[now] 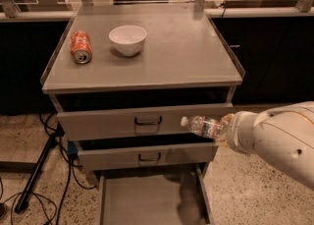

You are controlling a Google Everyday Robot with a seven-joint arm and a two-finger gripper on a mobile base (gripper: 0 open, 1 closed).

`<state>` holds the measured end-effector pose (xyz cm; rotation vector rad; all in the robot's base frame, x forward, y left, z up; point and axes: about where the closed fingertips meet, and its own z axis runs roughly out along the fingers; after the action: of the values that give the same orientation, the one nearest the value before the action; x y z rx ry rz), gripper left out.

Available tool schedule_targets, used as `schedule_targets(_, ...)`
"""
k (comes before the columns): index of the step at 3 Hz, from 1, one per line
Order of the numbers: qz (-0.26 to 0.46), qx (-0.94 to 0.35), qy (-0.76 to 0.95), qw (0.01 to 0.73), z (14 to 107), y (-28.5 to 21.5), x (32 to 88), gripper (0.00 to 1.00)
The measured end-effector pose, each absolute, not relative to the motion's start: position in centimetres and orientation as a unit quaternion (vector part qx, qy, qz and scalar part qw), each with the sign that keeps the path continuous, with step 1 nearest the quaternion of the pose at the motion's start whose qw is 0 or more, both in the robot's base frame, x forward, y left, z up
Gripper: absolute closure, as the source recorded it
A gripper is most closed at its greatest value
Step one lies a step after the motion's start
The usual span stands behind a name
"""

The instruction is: Pick water bottle from bottom drawer and place on counter

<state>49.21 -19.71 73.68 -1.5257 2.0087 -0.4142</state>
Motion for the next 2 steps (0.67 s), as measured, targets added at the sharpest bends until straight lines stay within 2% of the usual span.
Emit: schedule_targets(2, -0.159, -0.557, 0.759, 0.299, 75.5, -20.2, 49.5, 1.0)
